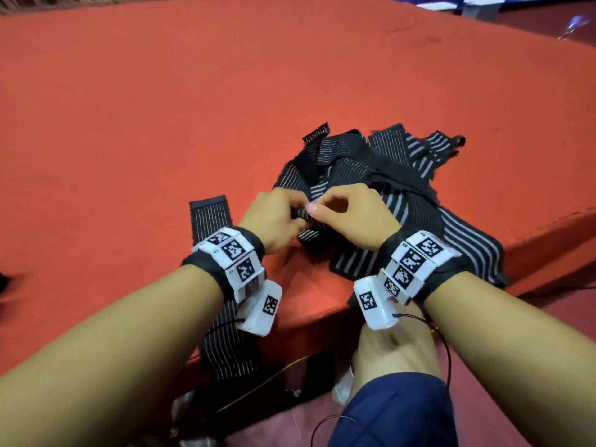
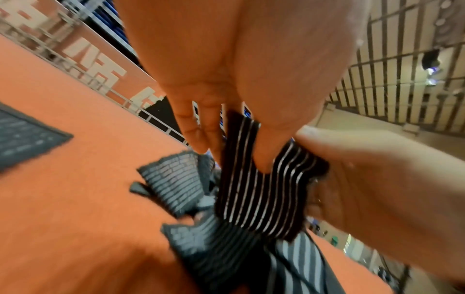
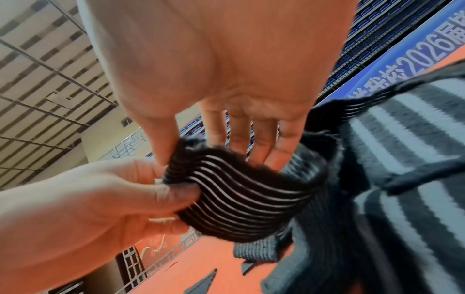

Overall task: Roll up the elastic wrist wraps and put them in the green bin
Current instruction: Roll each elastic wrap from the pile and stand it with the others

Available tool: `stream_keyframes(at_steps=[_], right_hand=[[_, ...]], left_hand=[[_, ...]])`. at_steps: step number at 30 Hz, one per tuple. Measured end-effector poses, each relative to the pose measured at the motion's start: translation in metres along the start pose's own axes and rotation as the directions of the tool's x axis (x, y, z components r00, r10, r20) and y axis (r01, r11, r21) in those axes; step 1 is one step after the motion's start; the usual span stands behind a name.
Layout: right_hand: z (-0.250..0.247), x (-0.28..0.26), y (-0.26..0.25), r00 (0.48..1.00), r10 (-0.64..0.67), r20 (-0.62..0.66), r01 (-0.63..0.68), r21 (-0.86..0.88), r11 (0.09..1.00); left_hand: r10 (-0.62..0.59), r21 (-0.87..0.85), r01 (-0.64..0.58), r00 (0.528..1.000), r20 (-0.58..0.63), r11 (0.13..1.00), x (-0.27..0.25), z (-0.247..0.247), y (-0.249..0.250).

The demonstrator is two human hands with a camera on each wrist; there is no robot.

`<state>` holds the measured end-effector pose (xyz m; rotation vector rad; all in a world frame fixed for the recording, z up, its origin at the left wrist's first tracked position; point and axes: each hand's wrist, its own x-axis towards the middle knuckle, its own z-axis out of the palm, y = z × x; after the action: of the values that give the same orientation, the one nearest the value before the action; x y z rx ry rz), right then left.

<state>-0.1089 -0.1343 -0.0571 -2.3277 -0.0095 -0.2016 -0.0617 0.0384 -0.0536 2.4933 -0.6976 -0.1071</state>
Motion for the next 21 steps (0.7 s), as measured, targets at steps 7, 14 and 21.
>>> stream_keyframes(at_steps=[7, 14, 21], right_hand=[[0.018, 0.012, -0.033, 0.980, -0.155, -0.122, 0.145, -0.085, 0.986], [0.026, 0.015, -0.077, 0.902, -0.204, -0.381, 0.256, 0.090, 0.962], [0.034, 0.010, -0.070, 0.938, -0.179, -0.296, 0.252, 0.233, 0.939]], left_hand=[[-0.045, -0.264, -0.054, 0.934, -0.355, 0.963, -0.016, -0.063, -0.020], [0.007, -0.327, -0.112, 0.952, -0.305, 0.938, -0.043, -0.057, -0.035], [0.004, -0.365, -0.116, 0.956, -0.294, 0.924, -0.028, -0.045, -0.025]])
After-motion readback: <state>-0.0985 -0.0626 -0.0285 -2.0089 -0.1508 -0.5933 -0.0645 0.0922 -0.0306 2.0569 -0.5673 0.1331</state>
